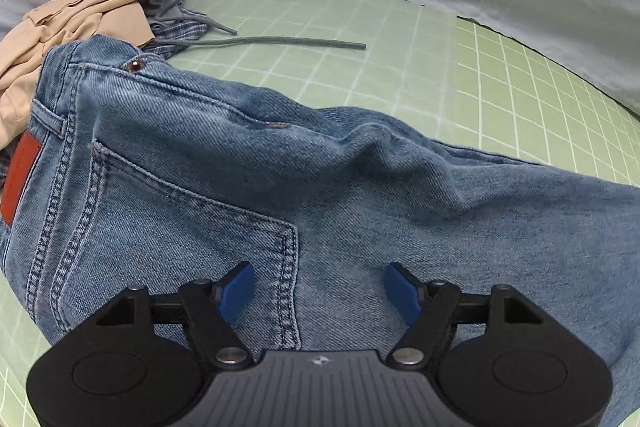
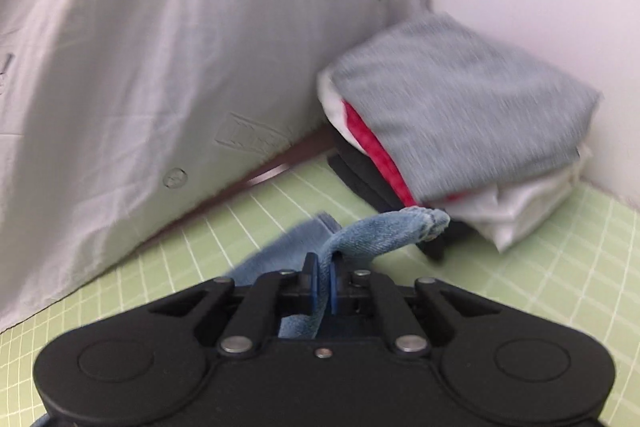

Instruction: Fold clothes

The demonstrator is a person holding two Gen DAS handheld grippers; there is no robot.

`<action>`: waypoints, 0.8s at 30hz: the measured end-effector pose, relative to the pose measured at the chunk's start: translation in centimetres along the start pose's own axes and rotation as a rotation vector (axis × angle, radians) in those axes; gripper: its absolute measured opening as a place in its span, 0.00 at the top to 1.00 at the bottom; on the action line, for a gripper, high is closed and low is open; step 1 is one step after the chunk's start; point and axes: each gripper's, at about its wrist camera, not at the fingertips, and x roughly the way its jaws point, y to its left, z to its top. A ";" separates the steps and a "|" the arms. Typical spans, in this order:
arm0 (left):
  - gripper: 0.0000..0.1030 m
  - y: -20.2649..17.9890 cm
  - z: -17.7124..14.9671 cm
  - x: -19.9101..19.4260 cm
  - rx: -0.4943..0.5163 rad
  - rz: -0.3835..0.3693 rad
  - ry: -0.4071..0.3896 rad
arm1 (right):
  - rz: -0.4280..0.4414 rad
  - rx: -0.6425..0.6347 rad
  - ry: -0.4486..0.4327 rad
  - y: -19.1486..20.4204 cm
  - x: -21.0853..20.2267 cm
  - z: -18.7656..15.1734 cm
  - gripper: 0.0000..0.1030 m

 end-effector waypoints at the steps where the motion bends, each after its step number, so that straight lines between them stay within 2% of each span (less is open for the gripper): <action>1: 0.26 -0.2 -0.1 0.0 0.013 0.005 -0.001 | -0.001 -0.036 -0.016 0.6 -0.2 0.3 0.94; 3: 0.25 -0.5 -0.2 0.1 0.029 0.015 -0.002 | -0.034 -0.038 0.012 0.5 0.6 -0.3 0.93; 5: 0.22 -0.6 -0.3 0.1 0.033 0.015 -0.005 | -0.105 0.044 0.129 -1.0 2.5 -1.9 0.92; 8: 0.20 -0.5 -0.2 0.1 0.035 0.008 -0.001 | -0.206 0.158 0.250 -3.6 3.5 -4.7 0.88; 9: 0.19 -0.6 -0.2 0.1 0.035 0.006 0.001 | -0.225 0.188 0.265 -4.3 3.4 -5.4 0.83; 10: 0.18 -0.6 -0.2 0.2 0.035 0.005 0.002 | -0.231 0.206 0.265 -4.8 3.1 -5.9 0.68; 11: 0.17 -0.7 -0.1 0.3 0.036 0.005 0.003 | -0.233 0.215 0.265 -5.2 3.0 -6.3 0.60; 15: 0.14 -0.9 0.1 0.4 0.035 0.006 0.010 | -0.206 0.259 0.277 -6.2 2.9 -7.0 0.58; 18: 0.13 -0.8 0.2 0.5 0.037 0.003 0.015 | -0.196 0.261 0.273 -6.3 3.0 -7.3 0.73; 19: 0.13 -0.8 0.3 0.5 0.042 0.002 0.018 | -0.205 0.236 0.277 -6.1 3.1 -7.3 0.73; 22: 0.13 -0.6 0.3 0.1 0.051 0.010 0.030 | -0.225 0.194 0.292 -5.4 3.2 -7.0 0.73; 24: 0.13 -0.1 0.1 -0.4 0.041 0.028 0.027 | -0.192 0.215 0.308 -5.1 2.5 -7.1 0.69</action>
